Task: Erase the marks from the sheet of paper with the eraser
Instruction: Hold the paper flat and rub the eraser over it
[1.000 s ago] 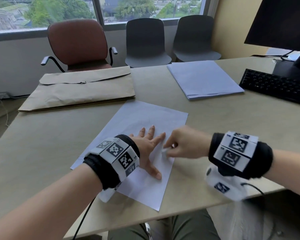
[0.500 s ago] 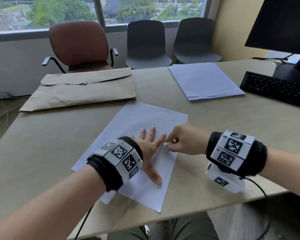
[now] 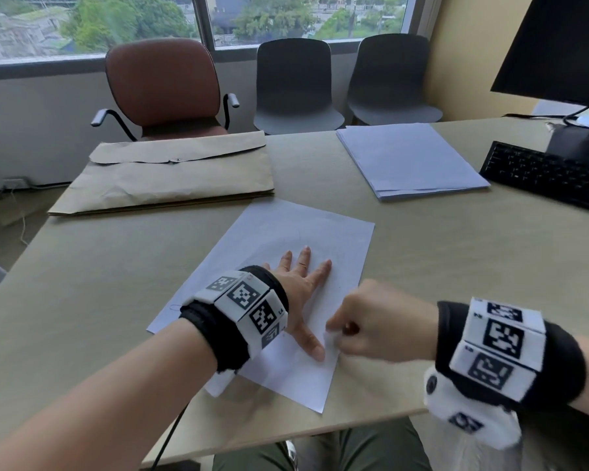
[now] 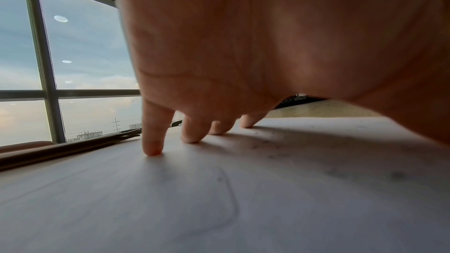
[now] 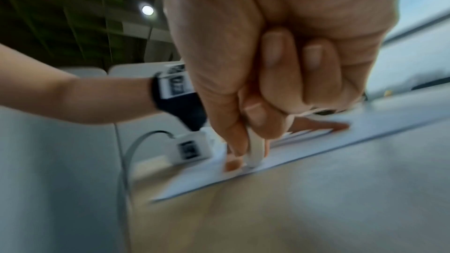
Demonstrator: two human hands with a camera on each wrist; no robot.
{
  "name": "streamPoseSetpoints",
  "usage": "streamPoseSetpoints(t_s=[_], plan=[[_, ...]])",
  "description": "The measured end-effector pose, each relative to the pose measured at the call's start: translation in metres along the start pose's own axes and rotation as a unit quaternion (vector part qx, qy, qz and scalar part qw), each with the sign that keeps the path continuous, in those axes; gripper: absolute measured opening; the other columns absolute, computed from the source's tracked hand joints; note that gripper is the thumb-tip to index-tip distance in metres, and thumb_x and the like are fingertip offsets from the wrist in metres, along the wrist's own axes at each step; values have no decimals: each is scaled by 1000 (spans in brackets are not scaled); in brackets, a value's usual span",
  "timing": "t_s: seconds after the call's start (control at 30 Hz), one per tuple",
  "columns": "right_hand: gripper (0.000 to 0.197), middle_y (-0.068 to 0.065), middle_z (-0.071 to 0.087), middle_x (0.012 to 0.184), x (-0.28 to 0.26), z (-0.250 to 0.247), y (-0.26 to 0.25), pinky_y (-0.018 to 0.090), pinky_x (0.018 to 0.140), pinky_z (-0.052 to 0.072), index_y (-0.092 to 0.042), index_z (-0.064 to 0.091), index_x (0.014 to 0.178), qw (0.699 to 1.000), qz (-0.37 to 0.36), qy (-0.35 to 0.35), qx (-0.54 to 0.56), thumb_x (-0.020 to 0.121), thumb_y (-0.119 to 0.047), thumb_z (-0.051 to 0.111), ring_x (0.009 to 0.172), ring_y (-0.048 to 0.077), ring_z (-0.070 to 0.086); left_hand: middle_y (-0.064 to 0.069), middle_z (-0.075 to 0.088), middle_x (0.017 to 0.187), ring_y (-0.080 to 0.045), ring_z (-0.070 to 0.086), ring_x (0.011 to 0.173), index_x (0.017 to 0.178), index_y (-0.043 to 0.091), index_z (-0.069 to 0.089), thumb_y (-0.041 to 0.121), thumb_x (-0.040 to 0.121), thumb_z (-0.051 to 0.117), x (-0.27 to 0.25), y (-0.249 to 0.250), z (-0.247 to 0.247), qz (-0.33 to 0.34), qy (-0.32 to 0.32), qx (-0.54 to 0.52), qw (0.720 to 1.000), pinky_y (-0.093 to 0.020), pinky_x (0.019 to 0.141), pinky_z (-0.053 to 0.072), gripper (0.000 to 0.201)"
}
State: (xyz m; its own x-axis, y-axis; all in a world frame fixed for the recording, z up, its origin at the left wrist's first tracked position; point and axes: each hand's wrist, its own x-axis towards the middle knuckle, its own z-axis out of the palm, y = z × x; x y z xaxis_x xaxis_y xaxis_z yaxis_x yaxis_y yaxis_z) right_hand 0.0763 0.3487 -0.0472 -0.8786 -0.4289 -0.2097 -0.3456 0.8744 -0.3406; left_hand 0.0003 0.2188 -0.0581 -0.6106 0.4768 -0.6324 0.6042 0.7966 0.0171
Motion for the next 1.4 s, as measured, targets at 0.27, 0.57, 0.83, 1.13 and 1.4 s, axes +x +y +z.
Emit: streamPoseSetpoints(t_s=[0.27, 0.57, 0.83, 1.13, 1.4], plan=[[27, 3, 38, 52, 11, -9, 18, 28, 61, 37, -10, 53, 61, 997, 44, 45, -37, 85, -23, 52, 61, 24, 39, -5, -34, 151, -30, -21, 143, 142, 30, -30, 63, 60, 75, 1, 0, 1, -3, -1, 0, 1000, -53, 115, 1, 137], [31, 0, 40, 43, 12, -10, 20, 25, 56, 39, -15, 47, 51, 996, 67, 43, 30, 81, -17, 55, 51, 17, 40, -9, -28, 154, -36, -17, 143, 144, 43, -14, 60, 58, 78, -2, -1, -3, 25, 5, -15, 1000, -59, 114, 8, 127], [28, -14, 52, 44, 20, -20, 28, 26, 59, 39, -21, 63, 57, 991, 91, 85, 48, 84, -26, 57, 53, 13, 43, 3, -31, 153, -24, -32, 139, 148, 35, -11, 58, 56, 80, -1, -2, -2, 50, 43, 7, 998, -60, 109, -13, 131], [24, 6, 41, 53, -2, -2, 2, 33, 59, 40, -7, 55, 62, 1000, 13, -26, 2, 82, -21, 52, 56, 24, 35, 10, -32, 151, -18, -26, 141, 144, 30, -25, 57, 60, 78, -3, -4, -2, 59, -10, 13, 998, -57, 115, -3, 136], [26, 4, 49, 57, 11, -12, 15, 30, 62, 44, -11, 58, 61, 997, 70, 34, -3, 83, -24, 53, 62, 24, 44, 8, -33, 151, -20, -26, 141, 144, 30, -27, 59, 61, 76, -3, -5, -3, 51, -13, 9, 999, -58, 114, -3, 135]])
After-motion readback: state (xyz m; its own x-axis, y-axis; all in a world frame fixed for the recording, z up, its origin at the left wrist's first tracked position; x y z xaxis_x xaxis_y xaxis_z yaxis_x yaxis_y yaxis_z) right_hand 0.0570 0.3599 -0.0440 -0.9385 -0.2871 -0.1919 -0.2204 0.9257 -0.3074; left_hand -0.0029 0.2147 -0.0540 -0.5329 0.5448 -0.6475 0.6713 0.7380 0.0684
